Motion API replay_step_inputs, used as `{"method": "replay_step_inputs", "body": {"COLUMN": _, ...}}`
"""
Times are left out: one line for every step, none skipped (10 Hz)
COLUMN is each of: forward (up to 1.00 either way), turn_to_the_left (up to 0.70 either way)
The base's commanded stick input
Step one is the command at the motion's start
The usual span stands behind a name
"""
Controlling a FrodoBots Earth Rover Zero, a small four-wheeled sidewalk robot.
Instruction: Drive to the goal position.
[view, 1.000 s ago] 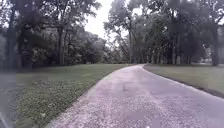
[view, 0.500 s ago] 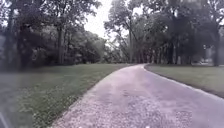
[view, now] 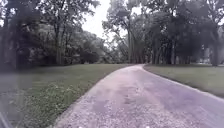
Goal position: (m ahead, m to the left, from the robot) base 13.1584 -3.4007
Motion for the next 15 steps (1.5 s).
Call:
{"method": "replay_step_inputs", "body": {"forward": 0.70, "turn_to_the_left": 0.00}}
{"method": "replay_step_inputs", "body": {"forward": 0.70, "turn_to_the_left": 0.00}}
{"method": "replay_step_inputs", "body": {"forward": 0.70, "turn_to_the_left": 0.00}}
{"method": "replay_step_inputs", "body": {"forward": 0.70, "turn_to_the_left": 0.00}}
{"method": "replay_step_inputs", "body": {"forward": 0.70, "turn_to_the_left": -0.04}}
{"method": "replay_step_inputs", "body": {"forward": 0.70, "turn_to_the_left": -0.08}}
{"method": "replay_step_inputs", "body": {"forward": 0.70, "turn_to_the_left": -0.11}}
{"method": "replay_step_inputs", "body": {"forward": 0.70, "turn_to_the_left": -0.12}}
{"method": "replay_step_inputs", "body": {"forward": 0.70, "turn_to_the_left": -0.13}}
{"method": "replay_step_inputs", "body": {"forward": 0.70, "turn_to_the_left": -0.13}}
{"method": "replay_step_inputs", "body": {"forward": 0.70, "turn_to_the_left": -0.13}}
{"method": "replay_step_inputs", "body": {"forward": 0.70, "turn_to_the_left": -0.13}}
{"method": "replay_step_inputs", "body": {"forward": 0.70, "turn_to_the_left": -0.10}}
{"method": "replay_step_inputs", "body": {"forward": 0.70, "turn_to_the_left": -0.09}}
{"method": "replay_step_inputs", "body": {"forward": 0.70, "turn_to_the_left": -0.05}}
